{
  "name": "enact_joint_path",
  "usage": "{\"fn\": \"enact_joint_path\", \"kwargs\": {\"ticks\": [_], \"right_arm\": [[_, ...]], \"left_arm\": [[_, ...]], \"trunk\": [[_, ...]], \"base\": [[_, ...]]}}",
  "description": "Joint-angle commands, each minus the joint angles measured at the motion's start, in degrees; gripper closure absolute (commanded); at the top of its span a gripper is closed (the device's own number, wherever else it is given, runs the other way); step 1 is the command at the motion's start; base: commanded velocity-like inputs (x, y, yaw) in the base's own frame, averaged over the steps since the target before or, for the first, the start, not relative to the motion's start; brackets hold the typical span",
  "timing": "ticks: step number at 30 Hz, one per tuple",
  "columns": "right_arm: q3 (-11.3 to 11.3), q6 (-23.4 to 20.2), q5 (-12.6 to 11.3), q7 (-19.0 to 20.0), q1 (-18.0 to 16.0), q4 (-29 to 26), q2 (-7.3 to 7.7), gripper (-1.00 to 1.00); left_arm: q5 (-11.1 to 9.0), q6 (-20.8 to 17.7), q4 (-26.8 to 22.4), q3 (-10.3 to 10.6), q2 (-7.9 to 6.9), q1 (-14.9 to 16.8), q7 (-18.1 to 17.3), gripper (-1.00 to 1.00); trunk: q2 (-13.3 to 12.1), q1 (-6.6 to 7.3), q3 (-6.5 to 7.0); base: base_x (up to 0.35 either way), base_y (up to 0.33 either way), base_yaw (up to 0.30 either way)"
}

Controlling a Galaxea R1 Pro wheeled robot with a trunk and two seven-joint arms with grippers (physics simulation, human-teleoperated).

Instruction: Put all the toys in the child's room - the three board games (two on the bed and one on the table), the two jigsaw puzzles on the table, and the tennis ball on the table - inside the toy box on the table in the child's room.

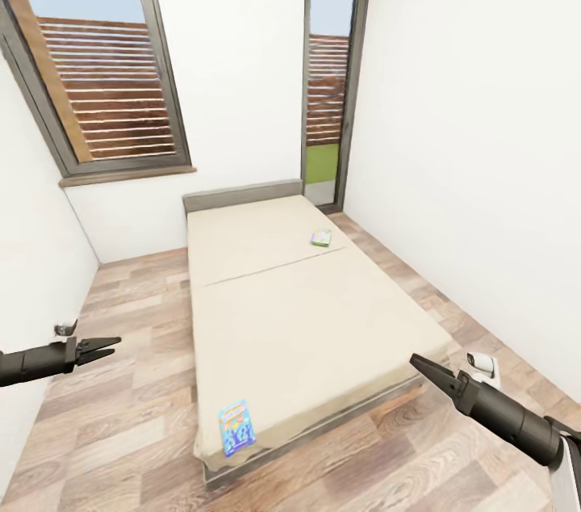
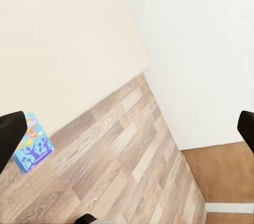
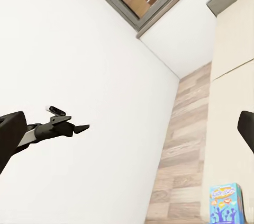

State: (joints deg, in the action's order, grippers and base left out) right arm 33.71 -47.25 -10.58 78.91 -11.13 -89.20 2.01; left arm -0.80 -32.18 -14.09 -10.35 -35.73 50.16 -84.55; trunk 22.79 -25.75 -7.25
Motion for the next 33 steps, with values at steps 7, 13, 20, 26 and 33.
{"fn": "enact_joint_path", "kwargs": {"ticks": [7, 13, 20, 26, 33], "right_arm": [[0.0, -0.5, -0.1, 0.1, 0.0, -0.1, 0.01, -1.0], [0.0, -0.5, -0.1, 0.1, 0.0, -0.1, 0.01, -1.0], [0.0, -0.5, -0.1, 0.1, 0.0, -0.1, 0.01, -1.0], [0.0, -0.5, -0.1, 0.1, 0.0, -0.1, 0.01, -1.0], [0.0, -0.5, -0.1, 0.1, 0.0, -0.1, 0.01, -1.0]], "left_arm": [[-0.1, -0.6, 0.0, 0.1, -0.01, 0.1, -0.2, -1.0], [-0.1, -0.6, 0.0, 0.1, 0.01, 0.1, -0.2, -1.0], [-0.1, -0.6, 0.0, 0.1, 0.03, 0.1, -0.2, -1.0], [-0.1, -0.6, 0.0, 0.1, 0.02, 0.1, -0.2, -1.0], [-0.1, -0.6, 0.0, 0.1, 0.04, 0.1, -0.2, -1.0]], "trunk": [[0.1, -0.04, -0.13], [0.1, -0.04, -0.13], [0.1, -0.04, -0.13], [0.1, -0.04, -0.13], [0.1, -0.04, -0.13]], "base": [[0.0, 0.0, 0.29], [0.0, 0.0, 0.29], [0.0, 0.0, 0.29], [0.0, 0.0, 0.29], [0.0, 0.0, 0.29]]}}
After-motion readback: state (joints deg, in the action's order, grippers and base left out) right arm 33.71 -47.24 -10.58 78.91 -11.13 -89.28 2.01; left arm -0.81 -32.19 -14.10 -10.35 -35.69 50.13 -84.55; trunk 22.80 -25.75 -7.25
